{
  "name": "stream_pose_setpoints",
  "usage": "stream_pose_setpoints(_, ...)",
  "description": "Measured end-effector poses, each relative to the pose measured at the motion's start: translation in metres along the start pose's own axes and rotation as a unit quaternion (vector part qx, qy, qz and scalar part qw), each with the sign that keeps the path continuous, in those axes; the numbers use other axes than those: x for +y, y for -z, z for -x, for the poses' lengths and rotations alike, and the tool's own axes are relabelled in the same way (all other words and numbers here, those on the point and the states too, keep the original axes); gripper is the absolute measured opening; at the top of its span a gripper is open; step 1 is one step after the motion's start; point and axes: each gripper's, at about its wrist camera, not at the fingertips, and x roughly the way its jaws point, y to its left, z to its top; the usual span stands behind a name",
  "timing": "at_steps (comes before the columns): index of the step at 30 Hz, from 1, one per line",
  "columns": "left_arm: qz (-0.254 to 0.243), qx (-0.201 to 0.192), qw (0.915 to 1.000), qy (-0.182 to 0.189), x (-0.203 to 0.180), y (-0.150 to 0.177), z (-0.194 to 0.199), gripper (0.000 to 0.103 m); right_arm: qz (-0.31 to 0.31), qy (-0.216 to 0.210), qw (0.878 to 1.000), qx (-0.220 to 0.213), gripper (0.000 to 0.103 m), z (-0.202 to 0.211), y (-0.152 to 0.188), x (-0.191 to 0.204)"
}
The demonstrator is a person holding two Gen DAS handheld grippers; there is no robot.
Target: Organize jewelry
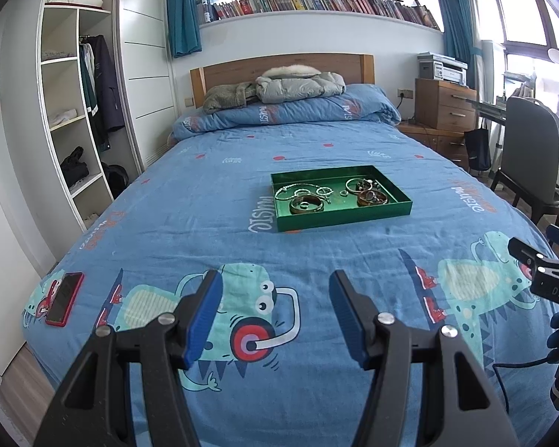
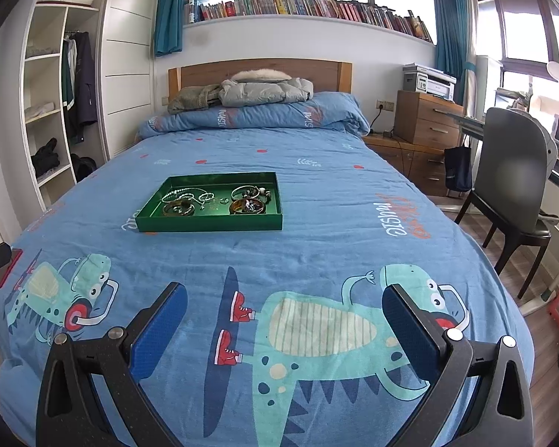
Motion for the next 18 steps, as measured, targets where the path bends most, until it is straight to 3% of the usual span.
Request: stream_pose_setpoints(18, 0.005, 0.009, 0.9999, 0.001, 0.0032, 0.0028, -0.0054, 0.058, -0.002, 0.003, 1.0, 0.009, 0.103, -0.0032, 0.0021, -0.0027)
